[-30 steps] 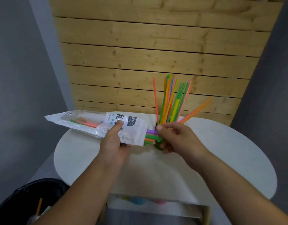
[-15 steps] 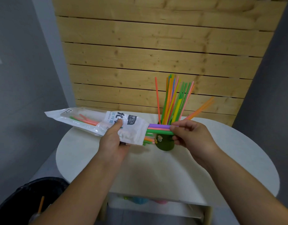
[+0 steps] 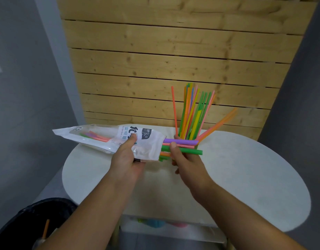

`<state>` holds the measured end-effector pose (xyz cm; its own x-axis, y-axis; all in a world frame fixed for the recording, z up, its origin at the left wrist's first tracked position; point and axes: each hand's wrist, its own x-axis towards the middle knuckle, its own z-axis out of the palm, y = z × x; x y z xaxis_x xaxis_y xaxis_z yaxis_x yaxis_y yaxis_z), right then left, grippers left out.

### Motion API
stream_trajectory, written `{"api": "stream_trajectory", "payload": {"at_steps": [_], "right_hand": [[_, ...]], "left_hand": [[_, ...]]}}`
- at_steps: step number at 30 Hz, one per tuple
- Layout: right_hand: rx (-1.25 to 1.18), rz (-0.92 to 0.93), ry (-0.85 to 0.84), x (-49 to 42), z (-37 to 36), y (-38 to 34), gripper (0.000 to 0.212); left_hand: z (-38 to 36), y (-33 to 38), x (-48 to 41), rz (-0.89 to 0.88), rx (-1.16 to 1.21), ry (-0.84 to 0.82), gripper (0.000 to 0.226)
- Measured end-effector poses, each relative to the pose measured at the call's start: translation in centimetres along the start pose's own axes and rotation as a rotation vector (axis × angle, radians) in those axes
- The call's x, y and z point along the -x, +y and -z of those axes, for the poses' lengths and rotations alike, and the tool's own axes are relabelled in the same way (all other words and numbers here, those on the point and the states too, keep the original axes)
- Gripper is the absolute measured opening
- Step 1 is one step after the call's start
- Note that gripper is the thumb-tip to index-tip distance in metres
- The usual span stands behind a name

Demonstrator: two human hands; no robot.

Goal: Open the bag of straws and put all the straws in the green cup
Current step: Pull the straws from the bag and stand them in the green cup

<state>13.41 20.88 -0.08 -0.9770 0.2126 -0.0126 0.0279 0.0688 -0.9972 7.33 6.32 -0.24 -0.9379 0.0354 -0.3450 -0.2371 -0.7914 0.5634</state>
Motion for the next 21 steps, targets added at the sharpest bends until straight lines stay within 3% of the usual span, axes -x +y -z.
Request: {"api": "stream_trajectory", "payload": {"at_steps": [5, 12, 16, 21], "right_hand": [[-0.205, 0.035, 0.194, -0.6, -1.1, -1.1, 0.018], [-0.127, 0.055, 0.279, -1.1, 1.9, -3.0, 0.028], [-0.320, 0.090, 0.285, -1.9, 6.0, -4.3, 0.025], [-0.375, 0.096, 0.369, -2.7, 11.3, -5.0, 0.021]], "left_hand": [[-0.1, -0.6, 0.1, 0.017, 0.003, 0.005, 0.040], [0.9, -0.1, -1.1, 0.001, 0.010, 0.026, 0.047], [1.9, 0.4, -2.0, 0.008, 0.055, 0.030, 0.062], [0.6, 0.9, -0.9, -0.002, 0.074, 0.050, 0.044]]}}
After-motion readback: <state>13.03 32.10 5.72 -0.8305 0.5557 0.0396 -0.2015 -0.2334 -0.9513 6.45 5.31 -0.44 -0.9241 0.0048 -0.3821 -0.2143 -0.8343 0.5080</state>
